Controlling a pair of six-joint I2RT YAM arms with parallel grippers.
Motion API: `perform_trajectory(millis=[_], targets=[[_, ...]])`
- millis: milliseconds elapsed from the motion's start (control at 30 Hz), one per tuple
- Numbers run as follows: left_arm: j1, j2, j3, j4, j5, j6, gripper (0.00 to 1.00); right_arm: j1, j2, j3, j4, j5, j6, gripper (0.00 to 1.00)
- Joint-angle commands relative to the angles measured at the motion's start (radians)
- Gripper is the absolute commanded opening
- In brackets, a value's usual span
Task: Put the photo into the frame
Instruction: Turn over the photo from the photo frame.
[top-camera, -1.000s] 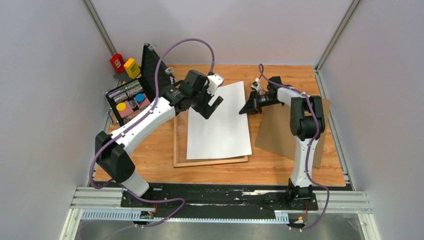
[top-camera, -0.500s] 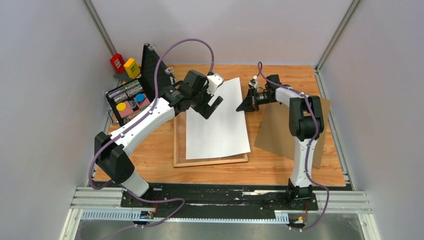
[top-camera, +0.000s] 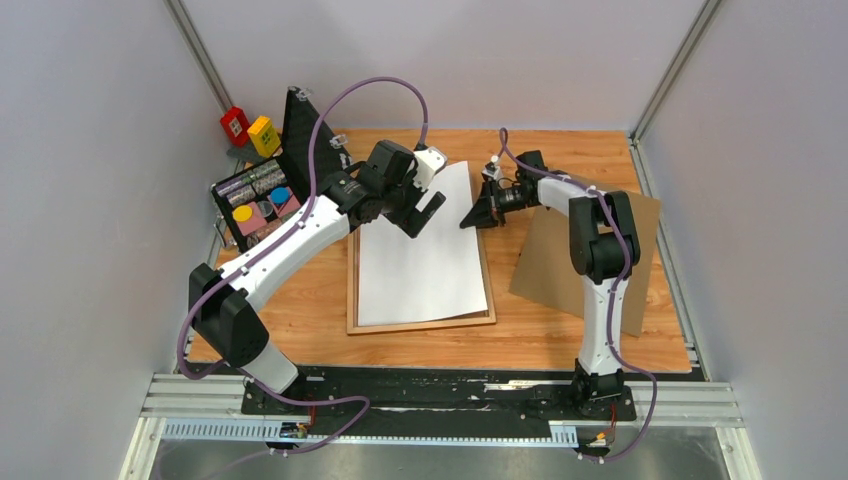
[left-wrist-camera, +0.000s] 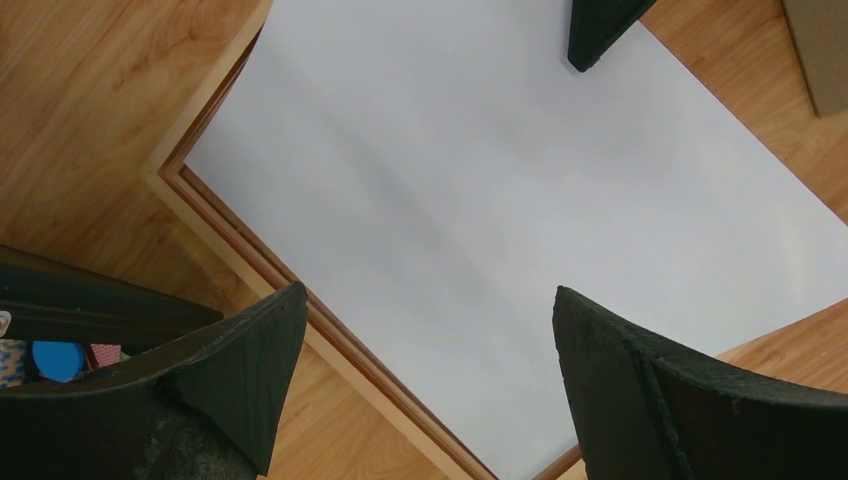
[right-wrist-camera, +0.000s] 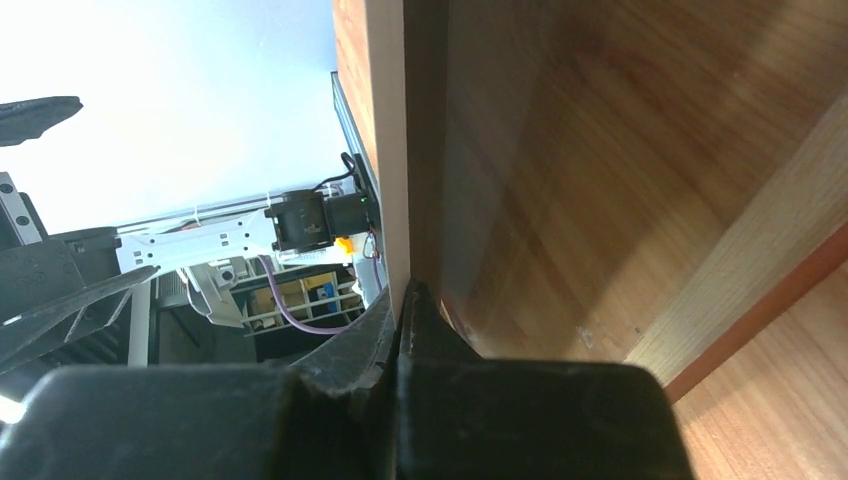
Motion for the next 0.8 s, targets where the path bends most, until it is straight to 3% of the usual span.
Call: perform_trajectory(millis=[0, 767], targets=[[0.003, -0.027, 0.004, 0.027, -0.013, 0.016, 1.00, 0.004, -0.005, -0.013, 0.049, -0.024, 0.030, 0.00], [0.004, -0.039, -0.010, 0.034, -0.029, 0.024, 1.00, 0.044, 0.052, 0.031, 0.149, 0.049, 0.087, 0.00]])
